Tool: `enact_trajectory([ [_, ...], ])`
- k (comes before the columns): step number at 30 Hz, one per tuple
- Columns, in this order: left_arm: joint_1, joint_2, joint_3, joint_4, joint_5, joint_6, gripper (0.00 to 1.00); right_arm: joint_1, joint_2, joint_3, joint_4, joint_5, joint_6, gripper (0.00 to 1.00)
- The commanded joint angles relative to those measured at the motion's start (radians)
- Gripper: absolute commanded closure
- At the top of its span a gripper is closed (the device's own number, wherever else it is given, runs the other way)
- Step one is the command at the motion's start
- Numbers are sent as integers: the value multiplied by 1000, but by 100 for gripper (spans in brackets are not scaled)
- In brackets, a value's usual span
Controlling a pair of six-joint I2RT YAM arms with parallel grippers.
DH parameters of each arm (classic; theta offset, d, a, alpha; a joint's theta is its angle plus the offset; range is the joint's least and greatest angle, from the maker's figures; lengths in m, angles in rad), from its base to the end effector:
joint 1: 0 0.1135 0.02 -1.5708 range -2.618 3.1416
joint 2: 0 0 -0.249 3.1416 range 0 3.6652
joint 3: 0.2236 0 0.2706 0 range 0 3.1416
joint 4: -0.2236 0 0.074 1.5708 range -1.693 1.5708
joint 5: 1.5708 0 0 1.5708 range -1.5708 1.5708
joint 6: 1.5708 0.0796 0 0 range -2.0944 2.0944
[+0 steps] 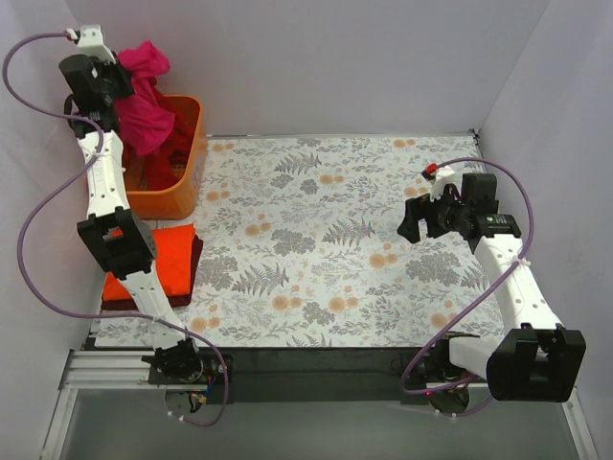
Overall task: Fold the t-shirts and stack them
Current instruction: Grab the tshirt from the pile
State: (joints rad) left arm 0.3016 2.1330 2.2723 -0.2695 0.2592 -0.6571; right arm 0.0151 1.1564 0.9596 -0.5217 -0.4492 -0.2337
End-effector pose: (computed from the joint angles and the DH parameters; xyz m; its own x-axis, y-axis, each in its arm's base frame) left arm 0.5364 0.1455 0.4006 -0.0710 -0.6404 -0.7647 -0.1109 0.7670 -0.6320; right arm 0.2994 0.0391 0.2528 -0.5614 -0.2171 -0.7985 -0.4836 0.8691 0.1037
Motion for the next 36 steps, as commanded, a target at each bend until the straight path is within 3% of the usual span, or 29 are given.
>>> enact_trajectory([
  [1, -4, -160, 52, 128, 105, -62, 100, -1, -46, 8, 20, -29, 17, 1],
  [7, -82, -235, 47, 133, 123, -50, 100, -1, -110, -35, 20, -32, 24, 1],
  [12, -85, -203, 40, 108, -116, 11, 100, -1, -139, -48, 15, -36, 20, 2],
  [19, -41, -168, -34, 139, -216, 76, 100, -1, -167, -61, 3, -36, 16, 2],
  [24, -5, -188, -184, 144, -121, 100, 100, -1, -172, -70, 3, -36, 11, 2],
  [30, 13, -245, -496, 147, -31, 117, 100, -1, -172, -88, 14, -34, 10, 2],
  [34, 13, -208, -531, 87, -35, 97, 100, -1, -173, -105, 14, -36, 10, 2],
  [36, 13, -159, -470, 17, -44, 82, 90, -1, -176, -111, 15, -36, 10, 1],
])
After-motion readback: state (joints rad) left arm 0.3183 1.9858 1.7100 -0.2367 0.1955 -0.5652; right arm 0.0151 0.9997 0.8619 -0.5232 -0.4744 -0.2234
